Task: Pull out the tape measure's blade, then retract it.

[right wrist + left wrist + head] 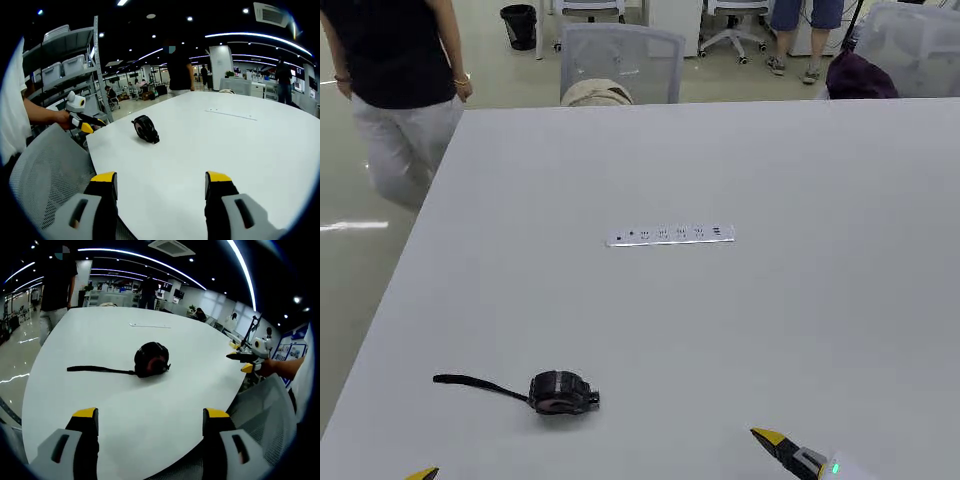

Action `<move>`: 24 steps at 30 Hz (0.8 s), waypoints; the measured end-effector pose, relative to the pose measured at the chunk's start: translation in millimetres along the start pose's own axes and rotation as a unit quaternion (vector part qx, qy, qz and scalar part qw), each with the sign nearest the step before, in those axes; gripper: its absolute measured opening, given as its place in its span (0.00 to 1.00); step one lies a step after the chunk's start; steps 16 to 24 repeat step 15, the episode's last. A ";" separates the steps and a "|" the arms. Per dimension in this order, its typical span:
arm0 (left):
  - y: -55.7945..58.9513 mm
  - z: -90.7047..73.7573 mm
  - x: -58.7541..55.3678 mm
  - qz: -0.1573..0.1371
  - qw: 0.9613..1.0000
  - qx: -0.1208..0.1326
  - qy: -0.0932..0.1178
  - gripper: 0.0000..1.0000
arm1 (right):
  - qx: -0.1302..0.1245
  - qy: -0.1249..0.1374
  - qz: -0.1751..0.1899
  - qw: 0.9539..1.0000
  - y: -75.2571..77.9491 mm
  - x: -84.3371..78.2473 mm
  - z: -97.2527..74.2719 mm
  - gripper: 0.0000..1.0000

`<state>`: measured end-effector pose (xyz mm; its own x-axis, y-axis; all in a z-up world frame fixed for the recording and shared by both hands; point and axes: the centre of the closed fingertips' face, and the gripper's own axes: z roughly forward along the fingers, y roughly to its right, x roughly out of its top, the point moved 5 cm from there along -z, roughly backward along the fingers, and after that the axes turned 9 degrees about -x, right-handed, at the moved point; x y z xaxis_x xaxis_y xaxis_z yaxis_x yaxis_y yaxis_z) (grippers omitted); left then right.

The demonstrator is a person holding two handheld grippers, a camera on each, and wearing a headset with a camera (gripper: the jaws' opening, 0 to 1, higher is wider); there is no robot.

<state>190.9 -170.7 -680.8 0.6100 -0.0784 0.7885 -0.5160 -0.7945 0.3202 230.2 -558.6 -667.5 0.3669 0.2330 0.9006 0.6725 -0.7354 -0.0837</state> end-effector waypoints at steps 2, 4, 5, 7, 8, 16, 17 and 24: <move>-0.2 0.1 -0.2 -0.001 1.000 0.001 0.001 0.85 | 0.000 0.001 0.000 1.000 -0.5 0.2 -0.1 0.72; -1.5 0.6 -1.6 -0.002 1.000 0.001 0.001 0.85 | 0.000 0.001 0.000 1.000 -0.6 0.1 -0.2 0.72; -1.7 0.8 -1.7 -0.002 1.000 0.001 0.001 0.85 | 0.000 0.001 0.000 1.000 -0.6 0.1 -0.3 0.72; -0.7 0.8 -1.4 -0.002 1.000 0.000 0.000 0.85 | 0.000 0.001 0.000 1.000 0.0 -0.5 -0.5 0.72; -0.2 0.8 -1.1 -0.002 1.000 0.000 0.000 0.85 | 0.000 0.001 0.001 1.000 0.2 -0.8 -0.4 0.72; -0.5 0.9 -0.8 -0.002 1.000 0.000 0.000 0.85 | 0.000 0.002 0.001 1.000 -0.3 0.4 -1.1 0.71; -0.5 0.9 -0.8 -0.002 1.000 0.000 0.000 0.85 | 0.000 0.002 0.001 1.000 -0.3 0.4 -1.1 0.71; -0.5 0.9 -0.8 -0.002 1.000 0.000 0.000 0.85 | 0.000 0.002 0.001 1.000 -0.3 0.4 -1.1 0.71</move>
